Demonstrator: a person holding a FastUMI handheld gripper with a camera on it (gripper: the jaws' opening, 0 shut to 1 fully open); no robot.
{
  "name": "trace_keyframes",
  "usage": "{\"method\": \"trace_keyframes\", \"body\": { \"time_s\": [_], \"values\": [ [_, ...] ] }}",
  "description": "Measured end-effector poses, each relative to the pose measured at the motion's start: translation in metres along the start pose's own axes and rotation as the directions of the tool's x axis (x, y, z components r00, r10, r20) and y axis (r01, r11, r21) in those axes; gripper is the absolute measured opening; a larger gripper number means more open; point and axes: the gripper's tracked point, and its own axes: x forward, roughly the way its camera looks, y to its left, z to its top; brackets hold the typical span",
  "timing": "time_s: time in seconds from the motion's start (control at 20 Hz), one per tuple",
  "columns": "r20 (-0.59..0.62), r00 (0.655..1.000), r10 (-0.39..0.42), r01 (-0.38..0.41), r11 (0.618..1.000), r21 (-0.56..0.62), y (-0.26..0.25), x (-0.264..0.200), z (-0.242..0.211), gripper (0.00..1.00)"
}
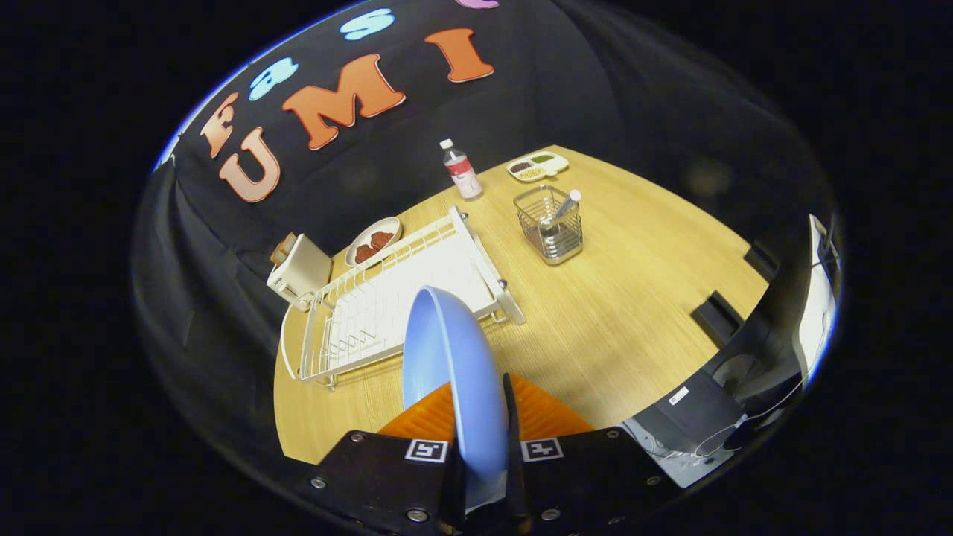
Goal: Take the plate from the dish rack, then take the spoon from the basket and place it into the plate.
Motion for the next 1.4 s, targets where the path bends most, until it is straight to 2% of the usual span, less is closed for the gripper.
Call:
{"method": "trace_keyframes", "body": {
  "time_s": [0.5,0.9,1.1,1.25,1.3,1.4],
  "values": [
    [-0.14,0.986,0.089,-0.062,0.981,0.187,0.015,0.051,-0.065,0.21],
    [-0.173,0.968,0.181,-0.123,0.946,0.3,0.042,0.082,-0.078,0.21],
    [-0.169,0.966,0.195,-0.126,0.928,0.351,0.047,0.094,-0.081,0.22],
    [-0.189,0.961,0.2,-0.111,0.91,0.399,0.045,0.092,-0.084,0.26],
    [-0.193,0.963,0.19,-0.102,0.915,0.391,0.041,0.09,-0.085,0.26],
    [-0.199,0.966,0.167,-0.085,0.927,0.366,0.034,0.088,-0.084,0.34]
  ]
}}
